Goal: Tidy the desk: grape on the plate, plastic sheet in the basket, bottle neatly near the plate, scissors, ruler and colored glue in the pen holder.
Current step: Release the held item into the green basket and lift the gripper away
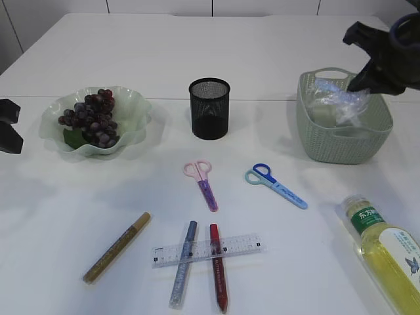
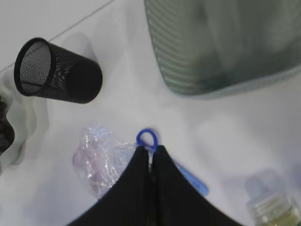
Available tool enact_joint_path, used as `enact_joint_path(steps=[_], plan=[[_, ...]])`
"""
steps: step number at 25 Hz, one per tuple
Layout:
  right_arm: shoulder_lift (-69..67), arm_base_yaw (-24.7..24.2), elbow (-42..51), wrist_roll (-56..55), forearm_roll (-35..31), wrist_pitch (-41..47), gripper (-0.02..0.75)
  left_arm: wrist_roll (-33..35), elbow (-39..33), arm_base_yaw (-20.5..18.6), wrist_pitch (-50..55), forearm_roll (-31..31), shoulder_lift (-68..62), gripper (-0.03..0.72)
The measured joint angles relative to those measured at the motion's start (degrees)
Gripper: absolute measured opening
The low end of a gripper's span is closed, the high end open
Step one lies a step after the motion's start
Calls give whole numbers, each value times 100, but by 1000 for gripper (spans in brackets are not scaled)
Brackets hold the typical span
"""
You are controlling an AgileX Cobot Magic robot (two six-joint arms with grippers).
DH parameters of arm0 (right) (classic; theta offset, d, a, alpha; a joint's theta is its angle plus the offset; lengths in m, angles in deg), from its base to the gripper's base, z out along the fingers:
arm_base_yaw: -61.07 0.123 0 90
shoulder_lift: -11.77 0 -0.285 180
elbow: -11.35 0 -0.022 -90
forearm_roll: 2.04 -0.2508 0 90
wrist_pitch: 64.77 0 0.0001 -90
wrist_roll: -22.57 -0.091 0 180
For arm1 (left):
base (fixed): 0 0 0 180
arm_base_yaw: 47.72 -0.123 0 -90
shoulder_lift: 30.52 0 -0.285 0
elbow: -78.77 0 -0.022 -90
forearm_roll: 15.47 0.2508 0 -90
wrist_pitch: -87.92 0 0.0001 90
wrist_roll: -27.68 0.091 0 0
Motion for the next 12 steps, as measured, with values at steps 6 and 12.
enact_joint_path(steps=[6, 12], plan=[[-721, -339, -1327, 793, 44, 283, 15, 0, 0, 0, 0, 0, 0, 289], [-1595, -409, -2470, 1005, 546, 295, 15, 0, 0, 0, 11, 0, 0, 289]])
